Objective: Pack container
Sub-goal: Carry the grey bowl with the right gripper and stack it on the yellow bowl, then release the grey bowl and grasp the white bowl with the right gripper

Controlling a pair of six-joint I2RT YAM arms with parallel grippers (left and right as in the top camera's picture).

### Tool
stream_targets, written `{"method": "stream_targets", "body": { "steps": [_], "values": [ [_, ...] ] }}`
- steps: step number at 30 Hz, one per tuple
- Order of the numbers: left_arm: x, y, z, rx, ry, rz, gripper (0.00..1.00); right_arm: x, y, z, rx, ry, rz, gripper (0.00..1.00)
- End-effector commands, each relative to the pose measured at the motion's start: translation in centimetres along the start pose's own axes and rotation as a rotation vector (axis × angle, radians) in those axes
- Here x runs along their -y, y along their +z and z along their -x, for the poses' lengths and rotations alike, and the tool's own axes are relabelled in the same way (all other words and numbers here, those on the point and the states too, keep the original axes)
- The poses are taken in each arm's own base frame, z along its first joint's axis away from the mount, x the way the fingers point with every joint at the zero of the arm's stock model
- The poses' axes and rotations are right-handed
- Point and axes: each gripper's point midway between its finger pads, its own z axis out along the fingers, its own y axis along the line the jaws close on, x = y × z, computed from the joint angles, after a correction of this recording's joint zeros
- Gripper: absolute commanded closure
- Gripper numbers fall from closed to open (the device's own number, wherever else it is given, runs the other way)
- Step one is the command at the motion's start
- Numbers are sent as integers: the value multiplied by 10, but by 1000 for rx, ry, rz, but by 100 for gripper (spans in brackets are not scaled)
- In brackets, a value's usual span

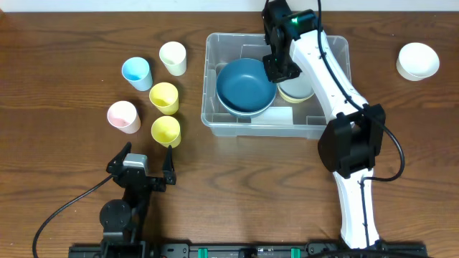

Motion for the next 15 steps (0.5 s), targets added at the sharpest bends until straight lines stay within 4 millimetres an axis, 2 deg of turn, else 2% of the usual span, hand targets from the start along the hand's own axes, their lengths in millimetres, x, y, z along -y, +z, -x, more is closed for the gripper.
{"method": "stream_targets", "body": {
  "steps": [1, 3, 5, 6, 9, 11, 13, 15],
  "values": [
    [1, 1, -15, -44, 8, -9, 2, 8, 3, 2, 2, 16, -16, 59],
    [1, 1, -15, -44, 8, -9, 2, 14, -6, 8, 30, 31, -45, 28],
    [1, 1, -15, -44, 8, -9, 2, 18, -24, 17, 80, 59, -48, 7],
    [1, 1, -15, -44, 8, -9, 2, 21, -38, 24, 117, 76, -42, 1],
    [1, 1, -15, -44, 8, -9, 2, 34, -87, 42, 245, 125, -24, 1],
    [1, 1, -15, -44, 8, -9, 2, 51, -129, 51, 351, 166, -16, 1],
    [1, 1, -15, -44, 8, -9, 2, 74, -164, 55, 441, 214, -21, 1],
    [1, 1, -15, -44, 8, -9, 2, 103, -188, 53, 501, 278, -33, 1]
  ]
}}
